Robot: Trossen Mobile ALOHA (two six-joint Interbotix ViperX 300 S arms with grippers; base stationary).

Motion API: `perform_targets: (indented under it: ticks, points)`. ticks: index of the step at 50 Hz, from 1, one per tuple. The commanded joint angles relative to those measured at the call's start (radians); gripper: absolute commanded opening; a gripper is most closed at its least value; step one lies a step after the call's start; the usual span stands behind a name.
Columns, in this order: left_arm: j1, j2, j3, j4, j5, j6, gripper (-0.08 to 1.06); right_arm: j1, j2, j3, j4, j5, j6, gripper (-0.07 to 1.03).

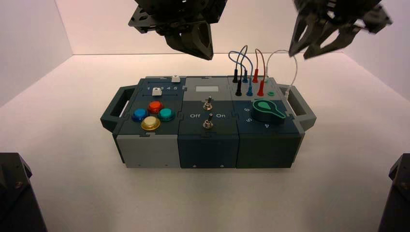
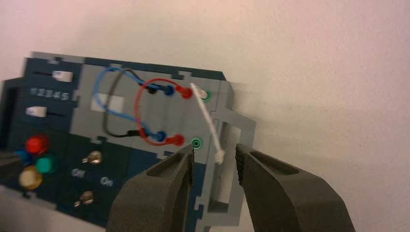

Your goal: Pull the white wire.

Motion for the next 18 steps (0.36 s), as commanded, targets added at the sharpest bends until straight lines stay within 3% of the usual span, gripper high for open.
perform_targets:
  ticks: [1,18]
  points:
    - [0.009,-0.018,-0.025,0.005,-0.008,0.002,-0.03,0.014,-0.092,0.0,-0.002,0.034,-0.008,0.47]
    - [0.012,-0.02,-0.035,0.005,-0.009,0.003,-0.03,0.02,-0.216,0.037,0.011,0.046,-0.008,0.47]
